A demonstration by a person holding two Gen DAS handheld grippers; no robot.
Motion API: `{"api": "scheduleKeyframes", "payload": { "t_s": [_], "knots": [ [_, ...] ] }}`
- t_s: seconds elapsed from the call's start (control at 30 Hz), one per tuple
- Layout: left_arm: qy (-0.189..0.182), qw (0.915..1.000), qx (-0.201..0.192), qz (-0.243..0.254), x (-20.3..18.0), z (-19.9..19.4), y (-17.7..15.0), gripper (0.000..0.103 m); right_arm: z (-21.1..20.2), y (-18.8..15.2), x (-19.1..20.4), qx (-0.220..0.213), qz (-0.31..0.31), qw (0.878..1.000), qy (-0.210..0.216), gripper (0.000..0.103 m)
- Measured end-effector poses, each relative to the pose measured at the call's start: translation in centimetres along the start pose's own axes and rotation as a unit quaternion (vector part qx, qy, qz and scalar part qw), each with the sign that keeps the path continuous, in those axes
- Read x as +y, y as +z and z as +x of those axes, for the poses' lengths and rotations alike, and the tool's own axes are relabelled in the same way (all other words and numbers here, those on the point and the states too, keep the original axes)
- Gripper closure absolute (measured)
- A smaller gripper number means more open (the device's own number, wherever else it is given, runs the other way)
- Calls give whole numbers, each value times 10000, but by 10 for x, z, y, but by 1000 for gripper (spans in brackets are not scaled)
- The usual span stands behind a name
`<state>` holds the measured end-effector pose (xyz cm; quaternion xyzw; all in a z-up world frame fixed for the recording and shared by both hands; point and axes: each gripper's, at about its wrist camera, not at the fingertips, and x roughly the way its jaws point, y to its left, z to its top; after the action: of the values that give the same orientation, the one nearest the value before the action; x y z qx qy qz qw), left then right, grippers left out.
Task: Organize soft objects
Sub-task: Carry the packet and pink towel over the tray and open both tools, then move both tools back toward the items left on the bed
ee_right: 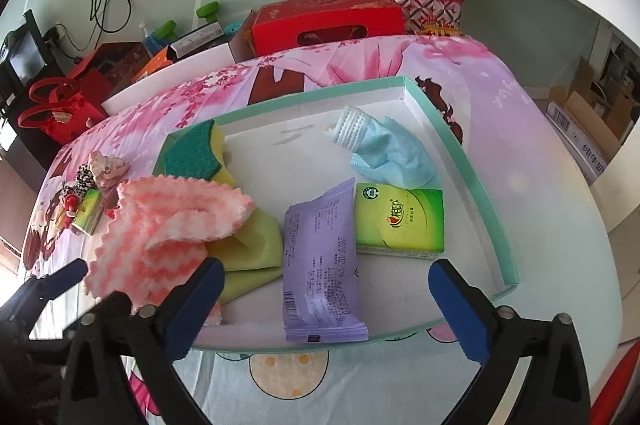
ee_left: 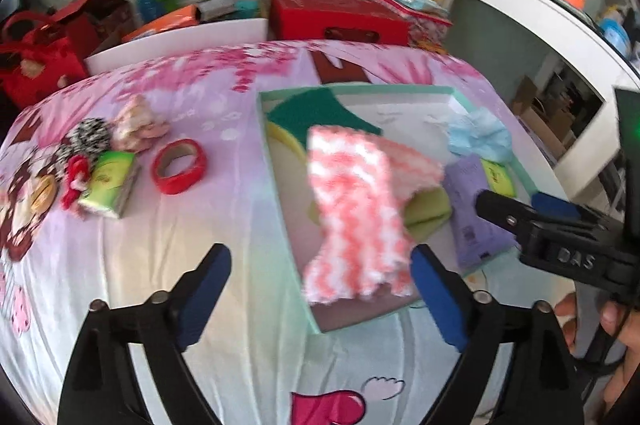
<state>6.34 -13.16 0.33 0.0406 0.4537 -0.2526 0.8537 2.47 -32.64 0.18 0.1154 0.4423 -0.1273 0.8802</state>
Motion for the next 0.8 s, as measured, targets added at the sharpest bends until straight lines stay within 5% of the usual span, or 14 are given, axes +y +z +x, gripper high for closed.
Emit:
{"api": "scheduleKeyframes", "payload": {
  "t_s": [0.13, 0.8],
  "knots": [
    [261, 9991, -243, -236, 12, -8, -3, 0, -4, -3, 3, -36, -47, 9999, -82, 0],
    [1380, 9815, -695, -1131, 99, -63, -30, 0, -37, -43, 68, -140, -225, 9995, 166, 0]
  ]
}}
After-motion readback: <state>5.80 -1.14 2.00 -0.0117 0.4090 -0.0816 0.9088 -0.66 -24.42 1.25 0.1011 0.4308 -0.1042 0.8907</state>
